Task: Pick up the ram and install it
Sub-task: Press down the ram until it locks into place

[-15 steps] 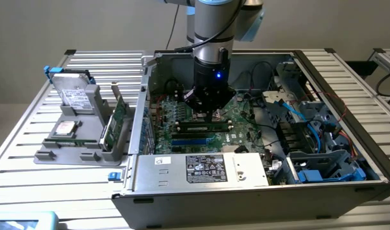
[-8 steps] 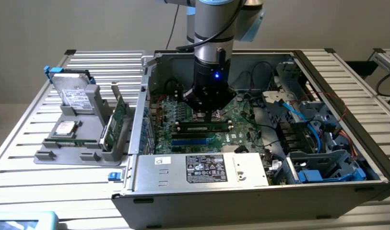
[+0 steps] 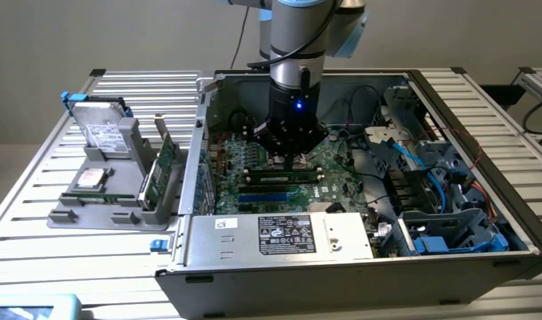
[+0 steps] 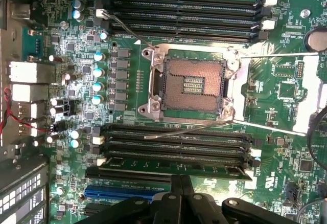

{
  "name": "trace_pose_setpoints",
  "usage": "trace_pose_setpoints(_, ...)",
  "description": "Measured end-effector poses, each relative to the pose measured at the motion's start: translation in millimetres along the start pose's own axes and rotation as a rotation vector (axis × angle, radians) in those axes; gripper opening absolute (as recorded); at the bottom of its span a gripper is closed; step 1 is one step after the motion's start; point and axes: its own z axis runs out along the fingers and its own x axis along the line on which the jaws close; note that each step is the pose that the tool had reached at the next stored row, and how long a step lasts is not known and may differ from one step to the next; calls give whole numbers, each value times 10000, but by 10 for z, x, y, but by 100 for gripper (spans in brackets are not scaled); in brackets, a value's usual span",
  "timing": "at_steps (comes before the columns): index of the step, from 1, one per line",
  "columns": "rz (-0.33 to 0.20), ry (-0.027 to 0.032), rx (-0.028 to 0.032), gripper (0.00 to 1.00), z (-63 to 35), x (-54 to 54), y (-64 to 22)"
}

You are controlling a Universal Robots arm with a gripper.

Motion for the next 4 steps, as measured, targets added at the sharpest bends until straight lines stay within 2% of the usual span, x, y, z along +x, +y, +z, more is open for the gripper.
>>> trace_pose_setpoints(4, 1, 0, 1, 11, 0, 0, 0)
